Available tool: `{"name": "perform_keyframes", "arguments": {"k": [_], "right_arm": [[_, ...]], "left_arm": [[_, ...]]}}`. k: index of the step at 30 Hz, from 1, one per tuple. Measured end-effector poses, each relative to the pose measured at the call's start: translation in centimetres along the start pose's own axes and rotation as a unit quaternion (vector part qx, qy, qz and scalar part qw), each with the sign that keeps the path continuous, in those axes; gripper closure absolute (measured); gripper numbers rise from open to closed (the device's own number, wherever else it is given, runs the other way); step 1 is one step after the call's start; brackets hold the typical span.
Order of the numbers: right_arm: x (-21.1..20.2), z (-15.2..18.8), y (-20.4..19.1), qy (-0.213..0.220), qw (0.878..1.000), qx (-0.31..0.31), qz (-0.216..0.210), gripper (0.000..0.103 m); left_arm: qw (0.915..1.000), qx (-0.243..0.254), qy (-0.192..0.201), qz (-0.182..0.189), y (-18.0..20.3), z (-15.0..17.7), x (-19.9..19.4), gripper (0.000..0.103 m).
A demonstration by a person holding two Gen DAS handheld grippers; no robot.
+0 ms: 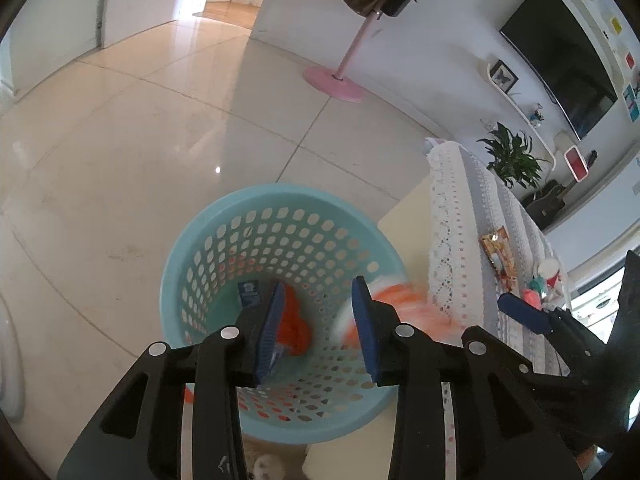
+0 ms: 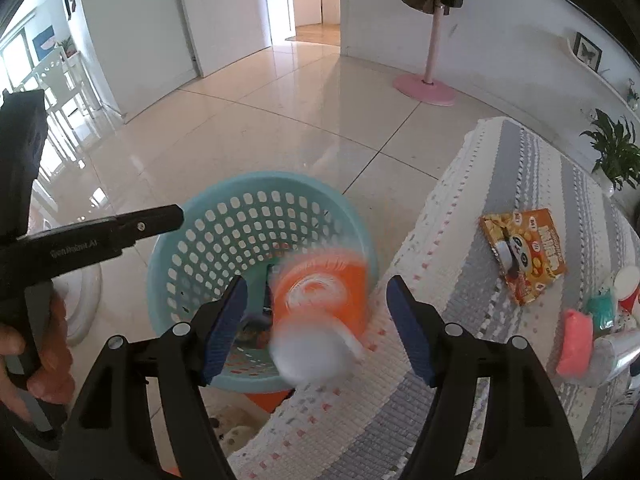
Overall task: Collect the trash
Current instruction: 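Carry box and cup to the blue basket and open both tools to drop them, then move both tools back over the remaining trash on the rug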
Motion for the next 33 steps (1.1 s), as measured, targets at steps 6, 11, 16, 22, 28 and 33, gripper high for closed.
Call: {"name": "perform_keyframes", "arguments": {"k": [6, 11, 16, 22, 28, 33], "right_arm": [[-1.9, 1.0, 1.0, 0.013, 1.0, 0.006, -0.004, 0.035], [-5.7, 2.1, 3.3, 0.046, 0.999, 0.022, -0.005, 0.039], [-11.4, 4.2, 7.5, 0.094, 0.994, 0.053, 0.005, 0.042], [-18.3, 7.3, 14.4, 0.147, 0.984, 0.094, 0.036, 0.043], [-23.0, 12.1, 23.1, 0.176, 0.97, 0.148, 0.081, 0.043], [-23.0, 17.0, 29.5, 0.16, 0.964, 0.189, 0.101, 0.043]], "left_arm": [[0.9995, 0.025, 0.017, 0.01, 2.6, 0.3, -1.9, 0.07], [0.9968, 0.063, 0.038, 0.031, 7.1, 0.5, -4.7, 0.07], [0.9902, 0.113, 0.059, 0.057, 13.8, 1.2, -7.3, 0.07], [0.9773, 0.184, 0.063, 0.085, 23.5, 2.7, -8.3, 0.07], [0.9622, 0.254, 0.038, 0.091, 32.4, 4.2, -5.3, 0.066], [0.9501, 0.302, -0.008, 0.078, 38.3, 5.2, 0.8, 0.059]]}}
Point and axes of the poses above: each gripper's, at about its wrist camera, not at the fingertips, and x roughly the way its jaws point, y to its right, z to its underside, the point moved 5 cm from there along x, roughly the way its jaws point, and after that the axes turned 15 degrees about -y, right-handed, at the moved point
